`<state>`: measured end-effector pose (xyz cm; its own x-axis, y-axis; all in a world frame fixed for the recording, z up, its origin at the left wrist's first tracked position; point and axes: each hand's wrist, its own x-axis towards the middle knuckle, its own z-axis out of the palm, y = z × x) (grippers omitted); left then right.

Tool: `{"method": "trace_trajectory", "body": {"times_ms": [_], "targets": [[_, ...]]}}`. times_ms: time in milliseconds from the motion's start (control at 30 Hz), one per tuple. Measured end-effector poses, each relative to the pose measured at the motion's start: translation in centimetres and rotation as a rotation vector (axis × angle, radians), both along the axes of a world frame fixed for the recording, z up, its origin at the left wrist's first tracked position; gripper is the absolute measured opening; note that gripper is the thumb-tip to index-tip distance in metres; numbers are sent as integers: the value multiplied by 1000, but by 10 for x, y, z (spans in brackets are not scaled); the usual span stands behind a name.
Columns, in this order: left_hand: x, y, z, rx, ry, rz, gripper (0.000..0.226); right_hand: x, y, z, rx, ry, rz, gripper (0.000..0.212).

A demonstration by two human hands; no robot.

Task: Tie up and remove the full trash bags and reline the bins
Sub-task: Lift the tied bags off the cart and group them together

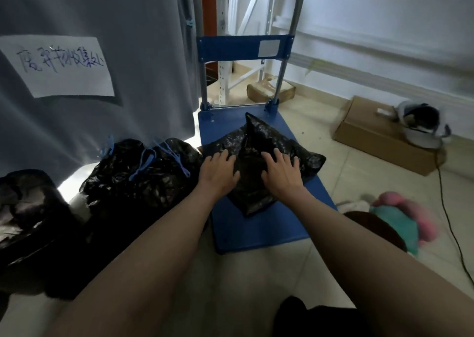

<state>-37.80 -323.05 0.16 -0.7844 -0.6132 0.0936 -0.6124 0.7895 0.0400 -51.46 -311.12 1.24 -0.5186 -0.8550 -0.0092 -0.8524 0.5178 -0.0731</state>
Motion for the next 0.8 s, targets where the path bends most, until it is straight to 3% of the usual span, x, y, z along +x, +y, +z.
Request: {"method": "trace_trajectory", "body": {"times_ms": [300, 467, 533, 667, 800], "targets": [[-72, 28, -84, 72, -117, -74, 52, -55, 18, -75, 105, -87, -66, 54], [-86, 28, -126, 150, -200, -106, 67, -73, 13, -115, 193, -140, -71, 55], [-87, 25, -133, 138, -171, -120, 60, -76, 10, -124, 229, -142, -59, 56], [-91, 19, -123, 46, -93, -130, 24, -77, 5, -126, 266, -124, -63, 53], [-84, 9, -99, 50, 8, -87, 25, -72, -1, -106, 212, -68, -69, 44]]}}
